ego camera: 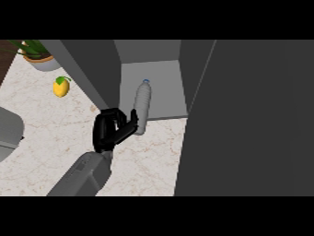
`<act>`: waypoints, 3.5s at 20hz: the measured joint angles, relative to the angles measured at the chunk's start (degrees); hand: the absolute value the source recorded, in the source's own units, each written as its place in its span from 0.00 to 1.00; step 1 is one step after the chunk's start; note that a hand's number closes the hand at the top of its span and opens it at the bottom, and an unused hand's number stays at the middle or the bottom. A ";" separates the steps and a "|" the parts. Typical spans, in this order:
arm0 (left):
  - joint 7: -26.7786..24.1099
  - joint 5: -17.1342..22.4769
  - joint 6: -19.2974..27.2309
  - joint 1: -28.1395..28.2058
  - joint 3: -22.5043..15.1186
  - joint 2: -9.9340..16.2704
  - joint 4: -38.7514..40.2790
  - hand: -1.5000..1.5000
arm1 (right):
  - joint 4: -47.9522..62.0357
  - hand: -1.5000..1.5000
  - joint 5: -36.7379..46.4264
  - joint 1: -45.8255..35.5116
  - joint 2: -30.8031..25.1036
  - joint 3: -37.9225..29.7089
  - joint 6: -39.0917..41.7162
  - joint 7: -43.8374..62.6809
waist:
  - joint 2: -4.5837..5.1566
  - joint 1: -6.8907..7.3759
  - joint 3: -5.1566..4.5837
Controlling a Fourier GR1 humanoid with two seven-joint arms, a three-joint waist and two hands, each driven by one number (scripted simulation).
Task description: Pick up the bottled water, place it into the cabinet and close the cabinet
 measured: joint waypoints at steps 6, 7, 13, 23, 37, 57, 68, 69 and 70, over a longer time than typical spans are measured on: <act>-0.78 0.82 -10.75 -2.80 -1.38 -2.15 -3.73 1.00 | -4.45 1.00 -2.08 4.03 -0.19 -1.19 1.12 2.23 | -0.47 2.12 -0.01; -0.74 0.74 -11.98 -2.52 -1.70 -2.36 -4.62 1.00 | -4.68 1.00 -2.34 4.79 -0.06 -1.26 1.68 2.44 | -0.51 2.46 0.00; 0.27 -0.96 -16.52 2.42 -3.87 -1.06 -11.05 0.00 | -5.99 1.00 -3.31 6.54 1.28 0.28 1.69 4.20 | -0.67 3.81 0.04; 3.25 -0.53 -23.97 15.51 -5.66 9.01 -26.24 0.00 | -6.83 1.00 -3.65 7.24 0.95 4.05 3.64 3.92 | -0.92 4.59 0.03; -0.25 0.11 -26.92 33.55 2.36 25.88 -41.17 0.00 | -7.61 1.00 -3.00 2.86 2.70 25.93 -2.53 8.02 | -1.13 5.50 -0.12; 0.99 4.59 -32.46 42.88 10.85 37.84 -52.37 0.00 | -1.62 1.00 21.35 -29.83 17.22 62.38 -29.58 17.92 | -1.55 6.31 -0.31; 4.12 8.08 -33.64 46.43 15.26 41.00 -59.34 0.00 | 19.16 1.00 20.63 -55.72 25.32 68.42 -55.61 16.23 | -0.58 7.93 -0.07; 4.88 8.52 -33.20 46.76 15.81 41.23 -60.35 0.00 | 20.71 1.00 18.72 -58.04 25.46 67.38 -56.58 16.03 | -0.53 7.86 -0.05; 5.07 8.71 -33.16 47.56 16.39 41.30 -61.03 0.00 | 22.67 1.00 16.70 -59.85 25.56 66.37 -56.82 15.27 | -0.49 7.87 -0.02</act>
